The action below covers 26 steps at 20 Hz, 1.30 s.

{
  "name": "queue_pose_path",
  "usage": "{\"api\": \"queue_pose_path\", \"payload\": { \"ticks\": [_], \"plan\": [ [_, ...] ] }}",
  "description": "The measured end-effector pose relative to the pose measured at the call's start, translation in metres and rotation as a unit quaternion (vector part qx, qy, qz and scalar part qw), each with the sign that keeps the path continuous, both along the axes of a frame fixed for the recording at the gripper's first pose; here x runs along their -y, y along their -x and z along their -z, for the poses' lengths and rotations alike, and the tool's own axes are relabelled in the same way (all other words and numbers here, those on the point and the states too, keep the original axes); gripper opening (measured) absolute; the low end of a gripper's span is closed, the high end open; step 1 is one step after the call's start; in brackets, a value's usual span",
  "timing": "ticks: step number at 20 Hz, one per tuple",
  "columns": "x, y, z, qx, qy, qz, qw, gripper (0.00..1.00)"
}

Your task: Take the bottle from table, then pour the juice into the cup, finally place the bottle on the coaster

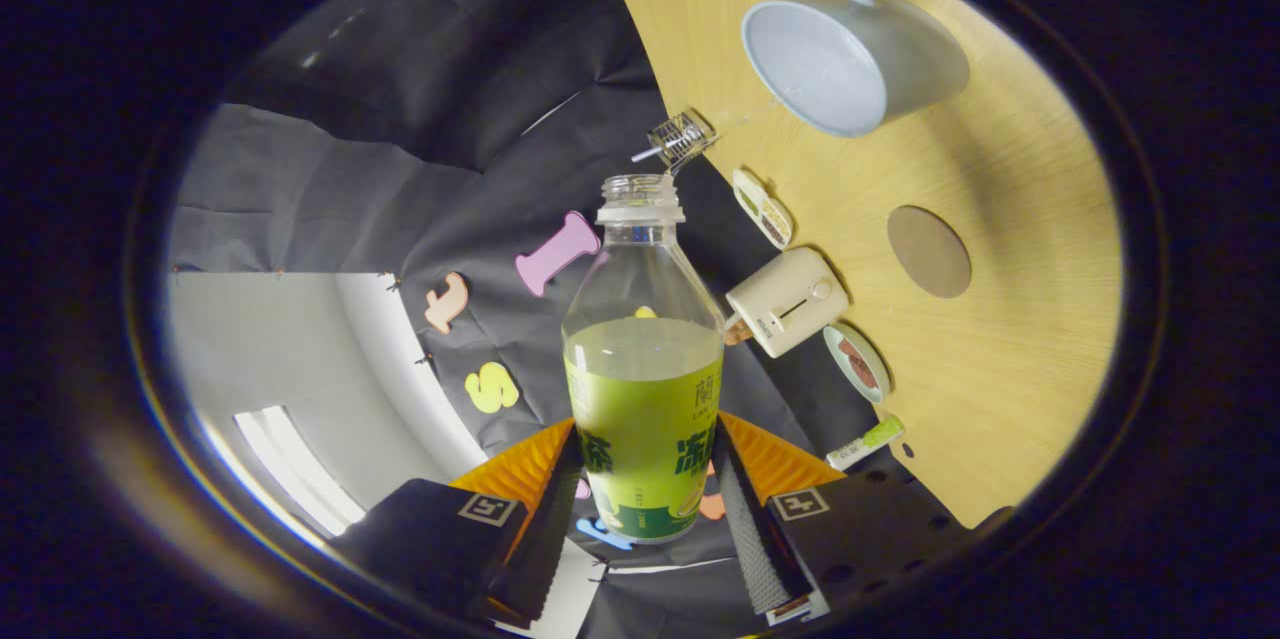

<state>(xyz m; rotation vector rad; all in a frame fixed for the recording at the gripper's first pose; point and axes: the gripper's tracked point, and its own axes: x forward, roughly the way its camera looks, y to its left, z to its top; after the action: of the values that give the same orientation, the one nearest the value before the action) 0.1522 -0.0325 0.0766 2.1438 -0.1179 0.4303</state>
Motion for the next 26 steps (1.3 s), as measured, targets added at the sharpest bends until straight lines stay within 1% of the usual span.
{"api": "queue_pose_path", "payload": {
  "ticks": [3, 11, 14, 15, 16, 17, 19, 21, 24, 26],
  "plan": [
    [0.000, 0.000, 0.000, -0.001, 0.007, 0.002, 1.000, 0.77],
    [-0.002, 0.000, 0.013, -0.020, 0.072, 0.007, 0.997, 0.77],
    [-0.011, 0.005, 0.023, -0.032, 0.119, -0.003, 0.992, 0.77],
    [-0.013, 0.006, 0.026, -0.033, 0.148, -0.006, 0.988, 0.77],
    [-0.016, 0.008, 0.029, -0.036, 0.179, -0.009, 0.983, 0.77],
    [-0.019, 0.007, 0.036, -0.043, 0.218, -0.012, 0.975, 0.77],
    [-0.025, 0.009, 0.051, -0.066, 0.295, -0.023, 0.953, 0.77],
    [-0.027, 0.015, 0.056, -0.074, 0.345, -0.027, 0.935, 0.77],
    [-0.028, 0.021, 0.055, -0.070, 0.410, -0.018, 0.909, 0.78],
    [-0.028, 0.025, 0.057, -0.072, 0.461, -0.007, 0.885, 0.78]
  ]
}}
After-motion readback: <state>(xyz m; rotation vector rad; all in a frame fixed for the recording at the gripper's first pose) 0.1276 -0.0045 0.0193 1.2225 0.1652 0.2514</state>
